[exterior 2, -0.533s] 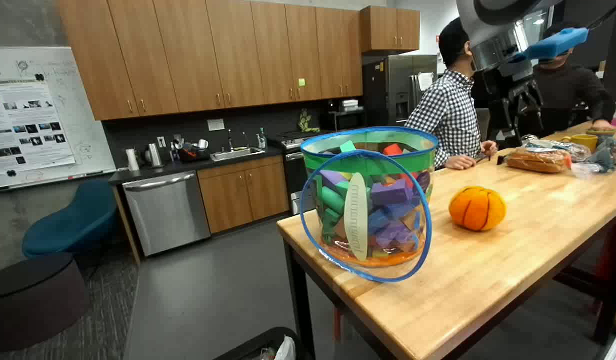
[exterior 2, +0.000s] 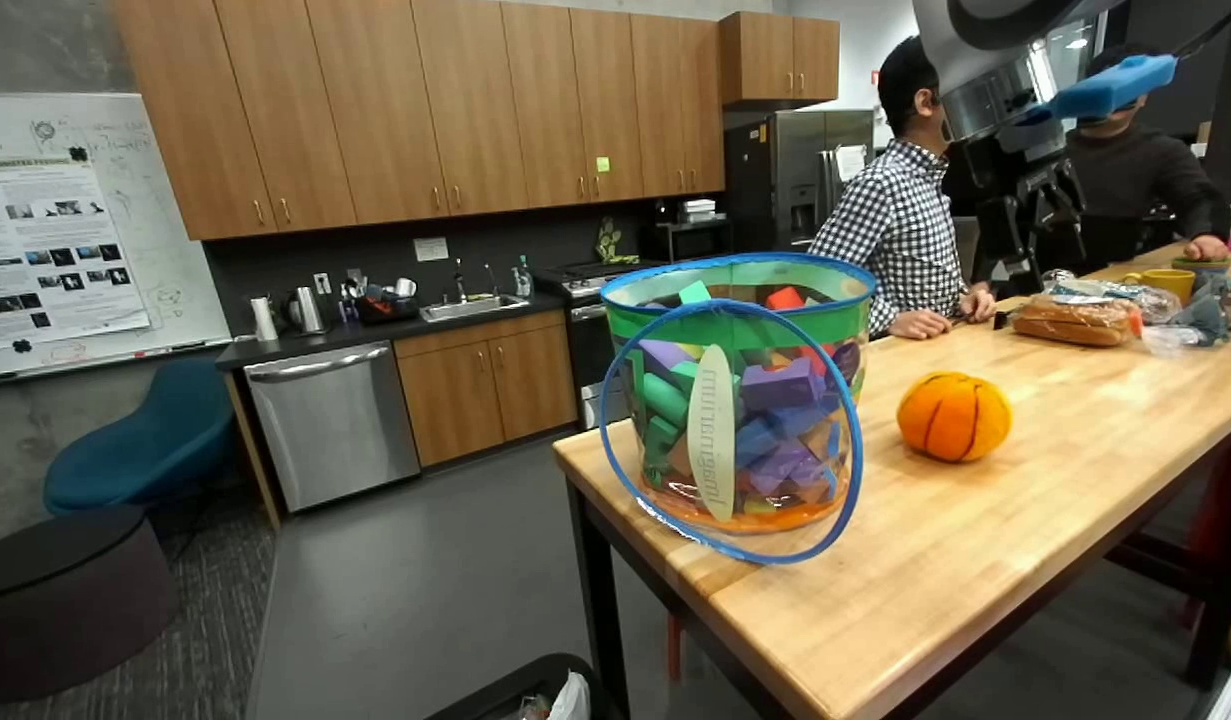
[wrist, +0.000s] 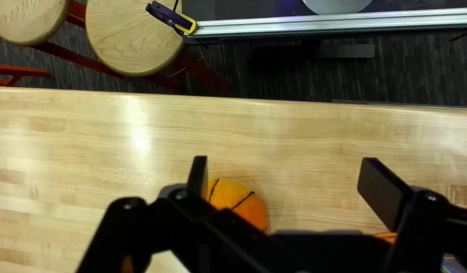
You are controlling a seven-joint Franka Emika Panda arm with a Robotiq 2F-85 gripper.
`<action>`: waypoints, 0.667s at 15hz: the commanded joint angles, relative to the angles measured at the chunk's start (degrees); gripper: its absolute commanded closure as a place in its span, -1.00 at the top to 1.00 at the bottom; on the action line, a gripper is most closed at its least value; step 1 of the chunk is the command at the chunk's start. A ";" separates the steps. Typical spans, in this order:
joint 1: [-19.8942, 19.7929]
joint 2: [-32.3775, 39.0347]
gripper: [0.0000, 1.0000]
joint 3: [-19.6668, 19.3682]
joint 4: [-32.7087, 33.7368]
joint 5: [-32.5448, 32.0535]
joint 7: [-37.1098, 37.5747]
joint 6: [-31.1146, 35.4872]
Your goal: Remove the big green block from the clear bag and put it on the table
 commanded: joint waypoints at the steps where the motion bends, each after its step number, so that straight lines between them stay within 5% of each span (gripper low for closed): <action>1: 1.30 0.04 1.00 -0.93 0.14 -0.42 0.61 -0.27; 10: 2.59 0.31 1.00 0.21 1.40 -0.36 1.04 0.73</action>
